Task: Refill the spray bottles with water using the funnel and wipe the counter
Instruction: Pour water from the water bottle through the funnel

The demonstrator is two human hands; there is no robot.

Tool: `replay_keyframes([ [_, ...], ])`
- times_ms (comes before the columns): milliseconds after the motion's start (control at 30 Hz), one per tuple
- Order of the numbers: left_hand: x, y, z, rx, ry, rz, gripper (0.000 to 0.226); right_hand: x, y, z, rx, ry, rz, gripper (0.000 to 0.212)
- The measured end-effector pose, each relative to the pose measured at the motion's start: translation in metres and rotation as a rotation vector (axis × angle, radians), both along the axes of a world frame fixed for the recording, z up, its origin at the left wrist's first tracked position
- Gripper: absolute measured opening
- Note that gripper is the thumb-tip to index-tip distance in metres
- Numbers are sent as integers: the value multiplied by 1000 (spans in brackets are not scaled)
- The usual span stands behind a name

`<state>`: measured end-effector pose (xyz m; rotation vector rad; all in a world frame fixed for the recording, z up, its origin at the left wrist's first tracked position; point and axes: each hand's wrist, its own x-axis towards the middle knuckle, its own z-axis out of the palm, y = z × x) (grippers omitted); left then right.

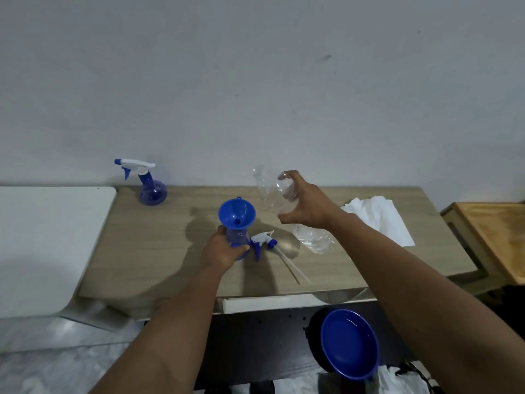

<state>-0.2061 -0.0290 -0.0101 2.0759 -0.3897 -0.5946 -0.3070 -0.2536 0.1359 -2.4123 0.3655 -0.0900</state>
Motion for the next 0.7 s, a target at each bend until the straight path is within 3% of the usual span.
replay_keyframes([
  [333,-4,1,8,34,-31,31,69,1,7,4,-171,229,115,95],
  [500,-5,6,10,40,-74,1,48,2,7,10,-235,294,108,96],
  [700,-4,5,12,64,-107,5,49,5,7,19,-280,315,87,93],
])
